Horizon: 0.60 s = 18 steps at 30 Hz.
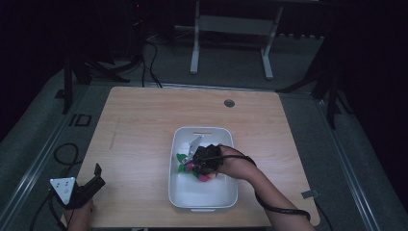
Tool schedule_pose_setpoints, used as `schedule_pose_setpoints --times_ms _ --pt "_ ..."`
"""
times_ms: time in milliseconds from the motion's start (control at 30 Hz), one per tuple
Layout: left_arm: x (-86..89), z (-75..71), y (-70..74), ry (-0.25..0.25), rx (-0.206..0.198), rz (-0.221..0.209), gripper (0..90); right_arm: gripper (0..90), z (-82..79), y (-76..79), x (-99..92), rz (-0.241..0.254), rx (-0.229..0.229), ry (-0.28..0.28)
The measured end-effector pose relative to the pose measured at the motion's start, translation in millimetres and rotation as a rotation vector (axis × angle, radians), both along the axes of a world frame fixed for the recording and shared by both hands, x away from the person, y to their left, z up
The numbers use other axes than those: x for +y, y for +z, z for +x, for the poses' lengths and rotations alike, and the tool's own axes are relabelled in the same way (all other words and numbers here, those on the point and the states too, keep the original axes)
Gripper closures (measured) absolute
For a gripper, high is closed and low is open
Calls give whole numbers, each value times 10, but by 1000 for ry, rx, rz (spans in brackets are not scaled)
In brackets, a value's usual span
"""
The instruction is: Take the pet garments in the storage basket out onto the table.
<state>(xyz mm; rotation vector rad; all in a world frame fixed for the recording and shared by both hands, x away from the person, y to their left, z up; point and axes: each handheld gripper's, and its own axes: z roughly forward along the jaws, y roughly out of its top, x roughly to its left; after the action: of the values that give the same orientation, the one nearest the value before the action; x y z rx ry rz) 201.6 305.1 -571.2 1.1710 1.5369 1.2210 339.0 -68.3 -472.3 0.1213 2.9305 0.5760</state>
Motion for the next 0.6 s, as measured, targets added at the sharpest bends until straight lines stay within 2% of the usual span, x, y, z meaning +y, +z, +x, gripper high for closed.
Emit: schedule_pose_setpoints --times_ms 33,67,133,200,267,400,433,467,533,567,600 --pt "-1 0 0 1 -1 0 19 673 1 112 -53 25 -11 -5" --pt "-2 0 -1 1 -1 0 19 673 1 112 -53 25 -11 -5" --pt "-2 0 0 1 0 1 19 673 -3 278 -135 71 -19 -8" --pt "-1 0 -1 1 -1 0 19 673 -9 332 -163 81 -27 -10" --pt "0 0 0 0 0 0 19 674 -20 496 -248 123 -45 -12" --pt "-1 0 0 1 0 0 19 673 -29 667 -338 166 -68 -15" --pt "0 0 0 1 0 0 19 673 -36 783 -400 192 -86 -28" --pt "-1 0 0 1 0 -1 19 673 -38 837 -430 203 -94 -29" --pt "0 0 0 1 0 -1 19 673 -38 837 -430 203 -94 -29" --pt "-2 1 0 2 0 0 19 673 -47 980 -517 229 -116 -35" --pt "-2 2 0 2 -1 1 18 674 -50 1015 -540 236 -123 -42"
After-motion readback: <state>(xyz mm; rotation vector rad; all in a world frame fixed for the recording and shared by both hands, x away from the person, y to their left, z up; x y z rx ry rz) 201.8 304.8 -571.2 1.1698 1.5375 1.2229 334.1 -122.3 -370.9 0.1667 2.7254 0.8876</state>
